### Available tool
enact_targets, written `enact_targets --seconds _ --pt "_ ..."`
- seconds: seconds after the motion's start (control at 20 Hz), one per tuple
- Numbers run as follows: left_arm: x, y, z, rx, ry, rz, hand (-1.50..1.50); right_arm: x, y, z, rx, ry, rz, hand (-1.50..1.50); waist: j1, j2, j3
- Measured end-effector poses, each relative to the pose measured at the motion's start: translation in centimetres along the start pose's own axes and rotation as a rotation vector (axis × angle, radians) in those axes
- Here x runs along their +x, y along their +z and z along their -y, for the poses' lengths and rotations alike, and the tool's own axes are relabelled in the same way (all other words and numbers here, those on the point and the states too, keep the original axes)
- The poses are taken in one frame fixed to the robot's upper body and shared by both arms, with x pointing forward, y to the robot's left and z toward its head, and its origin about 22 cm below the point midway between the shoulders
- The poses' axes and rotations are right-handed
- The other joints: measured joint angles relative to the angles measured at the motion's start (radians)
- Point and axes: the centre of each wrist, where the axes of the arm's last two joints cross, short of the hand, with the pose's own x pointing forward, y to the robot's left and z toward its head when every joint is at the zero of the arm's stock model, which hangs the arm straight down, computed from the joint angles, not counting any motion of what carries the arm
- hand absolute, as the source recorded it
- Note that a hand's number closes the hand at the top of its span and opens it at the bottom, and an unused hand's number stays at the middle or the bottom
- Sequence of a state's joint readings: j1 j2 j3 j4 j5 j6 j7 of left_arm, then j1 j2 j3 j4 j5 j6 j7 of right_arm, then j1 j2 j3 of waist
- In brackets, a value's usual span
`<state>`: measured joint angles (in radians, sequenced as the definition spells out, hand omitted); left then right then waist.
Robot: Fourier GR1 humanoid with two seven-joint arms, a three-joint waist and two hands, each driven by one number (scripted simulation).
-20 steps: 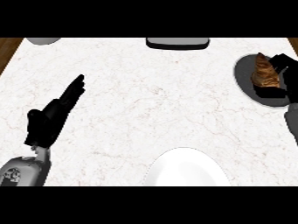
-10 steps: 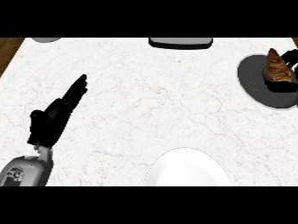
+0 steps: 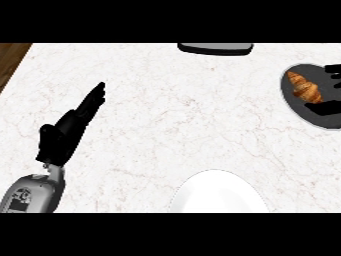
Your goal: Pick the croissant from the plate and place it in the pan
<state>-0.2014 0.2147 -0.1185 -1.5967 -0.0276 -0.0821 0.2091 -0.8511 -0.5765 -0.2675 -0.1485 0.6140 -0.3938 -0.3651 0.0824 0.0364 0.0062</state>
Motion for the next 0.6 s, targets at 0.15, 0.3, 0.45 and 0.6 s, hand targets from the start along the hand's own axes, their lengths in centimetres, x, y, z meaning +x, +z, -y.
enact_targets --seconds 0.15,0.3,0.45,0.6 --pt "0.0 0.0 0.1 0.0 0.0 0.001 0.0 0.1 -0.2 0.5 0.013 -0.074 0.0 -1.5 0.002 0.002 0.001" --pt "0.2 -0.1 0.4 -0.003 0.002 0.004 0.0 0.5 -0.4 0.4 -0.01 -0.193 0.014 -1.5 0.003 0.004 0.003" --pt "0.2 -0.1 0.4 -0.001 0.001 0.006 0.0 0.5 -0.5 0.5 -0.053 -0.33 0.035 -1.5 0.001 0.005 0.005" --pt "-0.1 0.0 0.4 -0.001 0.002 0.002 0.0 0.2 -0.7 1.3 -0.08 -0.474 0.042 -1.5 -0.002 0.004 0.005"
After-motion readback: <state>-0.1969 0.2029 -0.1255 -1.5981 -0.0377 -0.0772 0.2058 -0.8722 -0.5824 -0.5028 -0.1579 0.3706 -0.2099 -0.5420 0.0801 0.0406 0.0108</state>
